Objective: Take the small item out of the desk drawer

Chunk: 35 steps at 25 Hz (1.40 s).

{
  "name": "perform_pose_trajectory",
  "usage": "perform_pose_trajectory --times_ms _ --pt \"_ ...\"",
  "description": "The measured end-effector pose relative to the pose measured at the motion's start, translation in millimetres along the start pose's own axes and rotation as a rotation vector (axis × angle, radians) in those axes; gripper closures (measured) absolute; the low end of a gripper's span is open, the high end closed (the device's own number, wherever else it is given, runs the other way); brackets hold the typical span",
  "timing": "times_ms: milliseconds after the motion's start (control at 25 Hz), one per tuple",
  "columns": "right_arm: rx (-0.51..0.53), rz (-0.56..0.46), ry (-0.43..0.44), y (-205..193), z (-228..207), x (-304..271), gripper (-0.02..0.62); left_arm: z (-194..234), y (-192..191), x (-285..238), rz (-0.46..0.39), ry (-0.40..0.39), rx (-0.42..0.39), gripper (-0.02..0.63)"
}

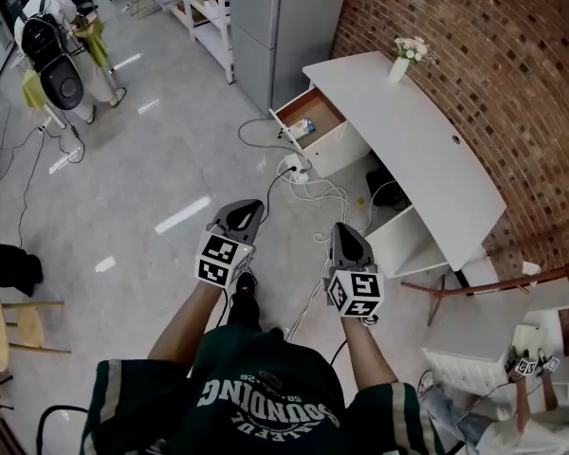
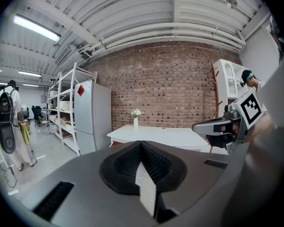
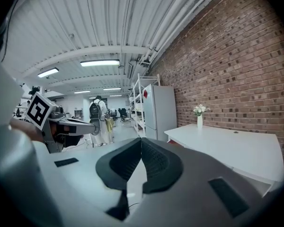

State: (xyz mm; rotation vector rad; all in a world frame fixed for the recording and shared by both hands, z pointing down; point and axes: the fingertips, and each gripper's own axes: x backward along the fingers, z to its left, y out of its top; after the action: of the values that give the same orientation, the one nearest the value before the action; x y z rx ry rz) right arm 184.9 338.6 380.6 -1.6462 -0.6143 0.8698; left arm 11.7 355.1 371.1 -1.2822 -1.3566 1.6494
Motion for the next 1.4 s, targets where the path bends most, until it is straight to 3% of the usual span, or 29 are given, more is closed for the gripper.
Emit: perform_pose_trajectory --times_ms 560,800,1400 --pt "-0.002 0.007 -0.067 38 -8 -131 0.571 110 29 -92 0.005 -0.076 -0.017 0.591" --pt "0.001 0.01 -0.094 41 0 -175 0.571 151 24 -115 0.011 -0.106 -0.014 0.591" --pt "-0.004 0.029 -0.137 37 2 -220 0.571 189 10 -152 0.032 -0.159 0.015 0.591"
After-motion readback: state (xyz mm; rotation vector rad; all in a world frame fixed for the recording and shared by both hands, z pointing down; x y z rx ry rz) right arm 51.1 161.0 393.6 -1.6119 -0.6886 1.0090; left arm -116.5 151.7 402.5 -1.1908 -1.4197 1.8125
